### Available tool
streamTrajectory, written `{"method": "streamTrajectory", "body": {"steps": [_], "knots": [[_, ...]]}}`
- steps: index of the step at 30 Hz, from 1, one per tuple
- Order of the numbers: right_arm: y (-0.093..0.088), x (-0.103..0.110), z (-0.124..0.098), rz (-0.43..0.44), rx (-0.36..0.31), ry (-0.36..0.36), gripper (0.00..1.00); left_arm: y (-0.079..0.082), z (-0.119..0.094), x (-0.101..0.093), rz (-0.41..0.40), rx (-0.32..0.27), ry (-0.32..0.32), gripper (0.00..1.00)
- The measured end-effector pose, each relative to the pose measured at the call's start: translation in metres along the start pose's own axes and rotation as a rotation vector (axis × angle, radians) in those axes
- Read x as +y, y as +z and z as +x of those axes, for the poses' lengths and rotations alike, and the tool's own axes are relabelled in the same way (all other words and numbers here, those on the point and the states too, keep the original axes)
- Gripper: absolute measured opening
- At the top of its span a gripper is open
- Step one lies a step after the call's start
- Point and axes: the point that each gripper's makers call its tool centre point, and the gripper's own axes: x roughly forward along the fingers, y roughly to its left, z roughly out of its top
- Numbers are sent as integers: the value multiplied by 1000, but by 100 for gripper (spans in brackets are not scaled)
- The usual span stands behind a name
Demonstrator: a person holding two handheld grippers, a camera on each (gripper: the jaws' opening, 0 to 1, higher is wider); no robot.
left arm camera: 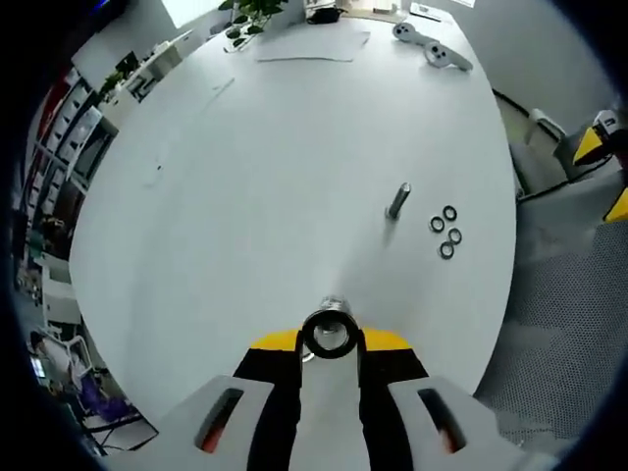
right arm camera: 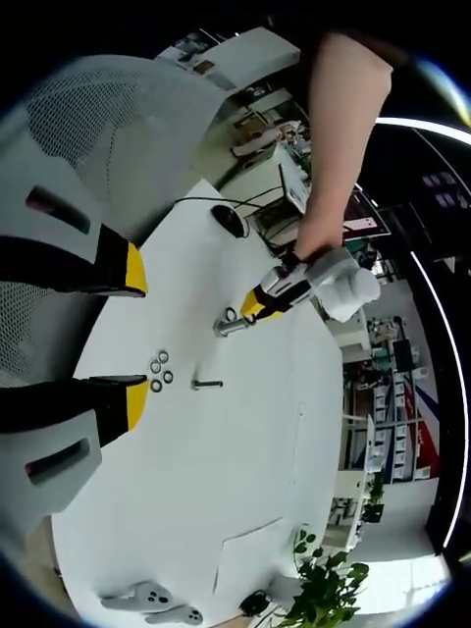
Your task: Place the washer onto the threaded stud by aligning its center hole with the stud, sliding it down to the base, and recovering from edge contact or off-axis alignment until the washer reaches the visible bottom stop.
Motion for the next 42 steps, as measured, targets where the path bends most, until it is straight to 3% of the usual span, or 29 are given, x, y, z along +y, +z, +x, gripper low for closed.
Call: {"method": "streamTrajectory", "body": {"steps": [12, 32, 36, 42], "knots": [[1, -2, 0, 10, -7, -8, 34, 1, 17, -1, 42, 36, -8, 19], [1, -3, 0, 13, -4, -15, 34, -13, 54, -3, 42, 102, -19, 19], [1, -4, 0, 15, -4, -17, 34, -15, 59, -4, 44, 95, -18, 20], [1, -3, 0, 15, -6, -16, 34, -15, 58, -1, -33, 61, -32, 21]]}}
